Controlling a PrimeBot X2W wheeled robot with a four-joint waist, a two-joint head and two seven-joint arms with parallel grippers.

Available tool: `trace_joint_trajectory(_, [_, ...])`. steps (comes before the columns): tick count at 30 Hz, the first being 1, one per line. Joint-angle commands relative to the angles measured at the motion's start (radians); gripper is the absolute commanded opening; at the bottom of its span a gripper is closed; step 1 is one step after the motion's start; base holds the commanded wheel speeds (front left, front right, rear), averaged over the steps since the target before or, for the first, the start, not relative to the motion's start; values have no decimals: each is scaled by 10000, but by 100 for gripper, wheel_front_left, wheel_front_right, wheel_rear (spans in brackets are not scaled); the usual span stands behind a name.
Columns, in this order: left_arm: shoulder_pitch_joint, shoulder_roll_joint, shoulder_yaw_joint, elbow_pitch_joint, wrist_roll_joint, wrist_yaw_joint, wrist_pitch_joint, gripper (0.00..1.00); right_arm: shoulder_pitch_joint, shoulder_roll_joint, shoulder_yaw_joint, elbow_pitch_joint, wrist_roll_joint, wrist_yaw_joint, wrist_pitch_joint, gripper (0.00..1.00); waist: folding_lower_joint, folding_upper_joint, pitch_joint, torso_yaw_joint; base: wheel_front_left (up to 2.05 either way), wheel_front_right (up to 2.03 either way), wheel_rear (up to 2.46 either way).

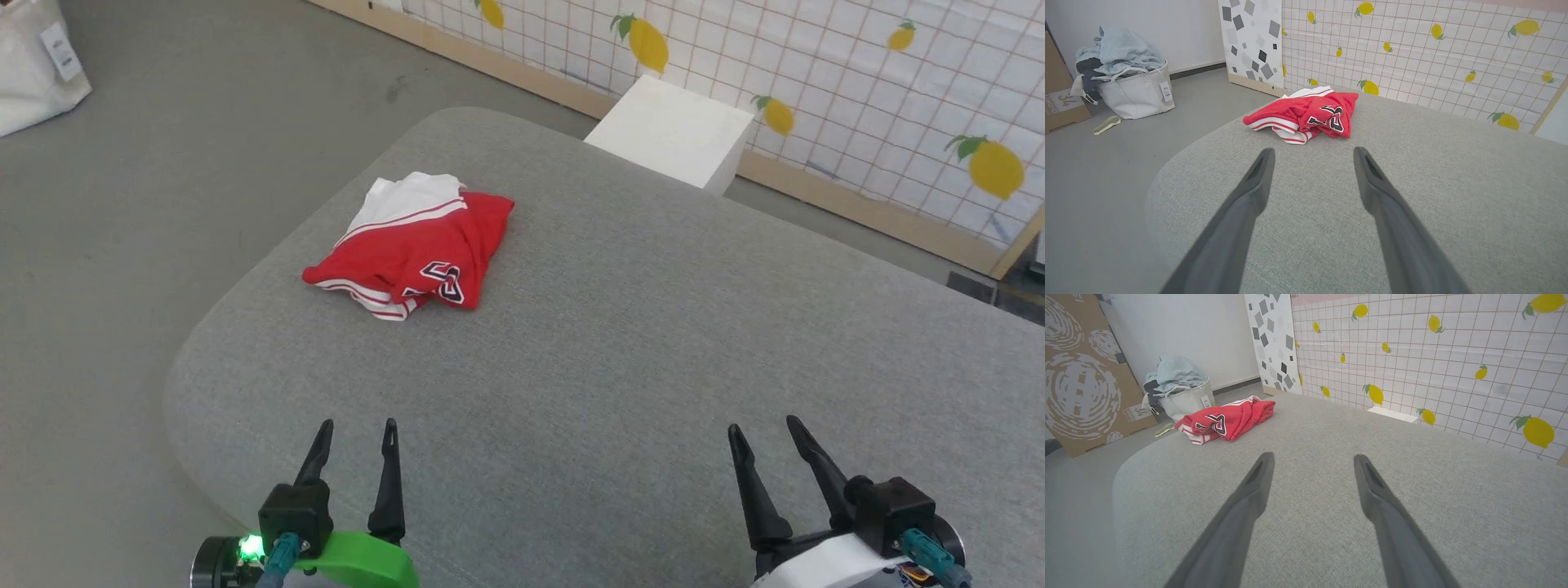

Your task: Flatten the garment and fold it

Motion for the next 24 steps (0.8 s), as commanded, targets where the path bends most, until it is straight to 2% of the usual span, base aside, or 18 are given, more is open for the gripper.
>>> trace_joint_trajectory(1, [85, 1, -18, -18, 19, -43, -47, 100, 64, -4, 0, 18, 104, -15, -61, 100, 0, 0, 50, 90, 0, 0, 0])
trace_joint_trajectory(18, [-158, 1, 4, -155, -257, 83, -47, 100, -63, -4, -59, -79, -36, -15, -61, 100, 0, 0, 456, -89, 0, 0, 0])
trace_joint_trajectory(24, [-1051, 157, 215, 21, -302, -422, -47, 100, -298, -4, -237, -276, -484, -15, -61, 100, 0, 0, 1227, -619, 0, 0, 0])
